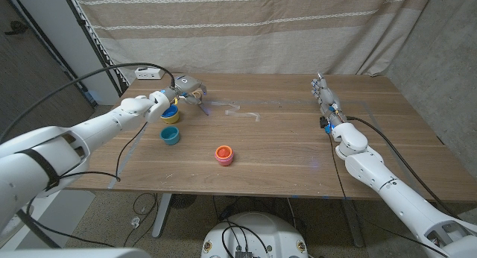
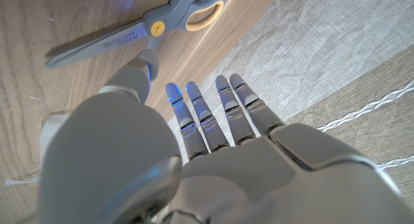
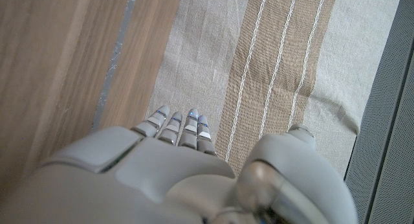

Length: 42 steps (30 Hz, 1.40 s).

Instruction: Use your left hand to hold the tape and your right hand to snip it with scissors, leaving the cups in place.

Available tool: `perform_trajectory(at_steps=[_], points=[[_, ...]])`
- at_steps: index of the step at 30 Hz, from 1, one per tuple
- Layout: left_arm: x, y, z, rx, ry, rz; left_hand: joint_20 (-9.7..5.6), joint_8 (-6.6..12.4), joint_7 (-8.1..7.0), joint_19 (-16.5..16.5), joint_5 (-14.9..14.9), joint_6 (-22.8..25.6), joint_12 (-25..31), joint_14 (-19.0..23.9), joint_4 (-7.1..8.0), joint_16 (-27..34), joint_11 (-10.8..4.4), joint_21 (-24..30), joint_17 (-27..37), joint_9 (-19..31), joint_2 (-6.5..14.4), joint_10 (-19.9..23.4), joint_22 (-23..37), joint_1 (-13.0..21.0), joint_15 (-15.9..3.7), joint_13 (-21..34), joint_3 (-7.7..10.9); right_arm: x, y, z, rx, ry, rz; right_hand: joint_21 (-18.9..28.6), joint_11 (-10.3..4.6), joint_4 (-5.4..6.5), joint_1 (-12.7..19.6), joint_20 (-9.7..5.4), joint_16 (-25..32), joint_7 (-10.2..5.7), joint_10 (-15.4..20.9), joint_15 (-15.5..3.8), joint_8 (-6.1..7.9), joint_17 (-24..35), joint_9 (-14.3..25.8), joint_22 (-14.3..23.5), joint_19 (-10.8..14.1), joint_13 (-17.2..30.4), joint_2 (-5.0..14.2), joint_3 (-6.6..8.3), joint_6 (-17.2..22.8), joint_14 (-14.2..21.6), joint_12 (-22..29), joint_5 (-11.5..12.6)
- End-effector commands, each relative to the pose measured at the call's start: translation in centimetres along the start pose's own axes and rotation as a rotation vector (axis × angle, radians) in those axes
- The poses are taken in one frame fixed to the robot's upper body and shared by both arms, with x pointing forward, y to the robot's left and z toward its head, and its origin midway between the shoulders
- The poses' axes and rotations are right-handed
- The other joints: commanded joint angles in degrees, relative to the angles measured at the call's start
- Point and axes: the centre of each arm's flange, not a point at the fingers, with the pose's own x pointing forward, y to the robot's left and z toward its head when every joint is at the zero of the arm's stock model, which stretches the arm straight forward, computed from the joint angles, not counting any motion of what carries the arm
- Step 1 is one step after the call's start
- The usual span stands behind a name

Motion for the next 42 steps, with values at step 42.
perform_trajectory(at_steps=[42], points=[[0.9, -1.7, -0.4, 0.005, 0.019, -0.063, -8.43, 1.03, 0.02, -0.52, 0.05, 1.38, 0.36, 0.04, 0.03, 0.07, 0.0, 0.43, 0.27, -0.32, 0.17, 1.35, 0.27, 0.18, -9.84, 0.13, 0.19, 0.6, 0.2, -0.5, -0.006, 0.016, -0.011, -0.28, 0.2, -0.07, -0.19, -1.06, 0.1, 0.2, 0.13, -2.41, 0.11, 0.12, 0.09, 0.08, 0.16, 0.19, 0.76, -0.4, 0.15, 0.2, 0.3, 0.27]])
